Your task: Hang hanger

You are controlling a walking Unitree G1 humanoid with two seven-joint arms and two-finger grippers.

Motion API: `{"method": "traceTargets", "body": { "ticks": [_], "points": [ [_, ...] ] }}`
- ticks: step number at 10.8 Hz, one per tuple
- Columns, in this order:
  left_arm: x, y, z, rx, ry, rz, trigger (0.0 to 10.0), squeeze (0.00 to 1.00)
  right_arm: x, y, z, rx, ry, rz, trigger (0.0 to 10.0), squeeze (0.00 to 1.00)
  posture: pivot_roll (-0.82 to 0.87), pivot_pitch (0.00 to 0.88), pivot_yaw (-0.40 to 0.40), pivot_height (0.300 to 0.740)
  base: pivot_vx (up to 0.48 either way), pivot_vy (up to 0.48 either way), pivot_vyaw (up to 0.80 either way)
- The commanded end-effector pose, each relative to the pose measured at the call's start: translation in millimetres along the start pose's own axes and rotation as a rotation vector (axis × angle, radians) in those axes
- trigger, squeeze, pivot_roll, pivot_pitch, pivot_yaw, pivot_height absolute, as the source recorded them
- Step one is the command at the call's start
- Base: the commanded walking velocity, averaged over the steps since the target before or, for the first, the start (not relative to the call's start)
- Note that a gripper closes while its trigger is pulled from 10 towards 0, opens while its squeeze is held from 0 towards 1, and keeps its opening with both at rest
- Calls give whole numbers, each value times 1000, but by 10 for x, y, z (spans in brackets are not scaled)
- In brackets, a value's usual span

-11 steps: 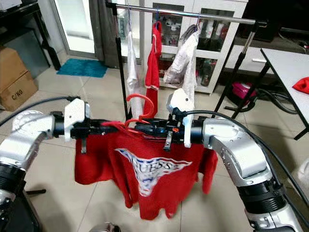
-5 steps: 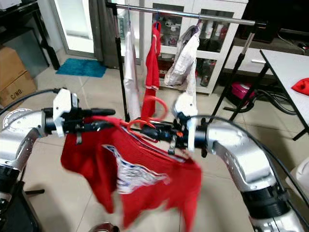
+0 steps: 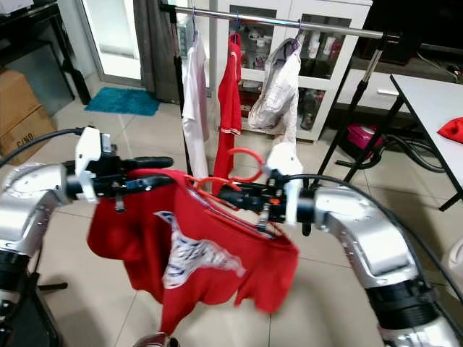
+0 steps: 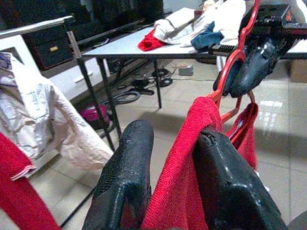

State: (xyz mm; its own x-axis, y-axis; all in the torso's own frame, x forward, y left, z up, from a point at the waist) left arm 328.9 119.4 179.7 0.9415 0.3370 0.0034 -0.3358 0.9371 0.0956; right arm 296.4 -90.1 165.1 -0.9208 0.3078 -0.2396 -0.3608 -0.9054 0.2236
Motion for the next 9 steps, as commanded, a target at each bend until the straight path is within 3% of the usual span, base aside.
{"method": "traceTargets", "body": {
  "ticks": [1, 2, 6, 7, 8, 9],
  "points": [
    [41, 23, 212, -81, -25, 20, 10000, 208, -21, 71, -124, 52, -23, -15, 0, 0, 35, 16, -12, 740, 0, 0, 0],
    [-5, 39, 163, -60, -22, -9, 10000, 1000, -39, 78, -101, 49, -19, -18, 0, 0, 33, 18, -14, 740, 0, 0, 0],
    [-110, 131, -18, 73, -3, -92, 10000, 1000, 95, 154, -145, 88, 15, 104, 0, 0, 45, 7, -19, 740, 0, 0, 0],
    [-39, 115, 64, 34, -31, -51, 10000, 1000, 70, 203, -212, 117, 11, 95, 0, 0, 44, 8, -15, 740, 0, 0, 0],
    [129, 78, 213, -54, -40, 71, 10000, 1000, -35, 222, -332, 155, -20, 21, 0, 0, 36, 10, -8, 740, 0, 0, 0],
    [274, 38, 217, -104, -2, 201, 10000, 1000, -115, 222, -486, 182, -69, -65, 0, 0, 22, 11, 1, 740, 0, 0, 0]
  ]
}}
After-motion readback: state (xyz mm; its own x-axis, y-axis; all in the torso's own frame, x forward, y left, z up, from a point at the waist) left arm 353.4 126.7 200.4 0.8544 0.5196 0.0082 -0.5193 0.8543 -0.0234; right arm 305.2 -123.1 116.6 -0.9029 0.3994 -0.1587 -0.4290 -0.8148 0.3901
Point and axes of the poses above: a point about 5 cm out from each wrist's last joint towards the gripper, its own y axis pointing back from the gripper into the wrist, its own z axis along the axis of the wrist's last joint, x = y × z, the point moved 6 cm from there along -y, pointing out of the wrist towards the gripper, and after that the axes turned 11 degrees about y, right-handed, at the moved point
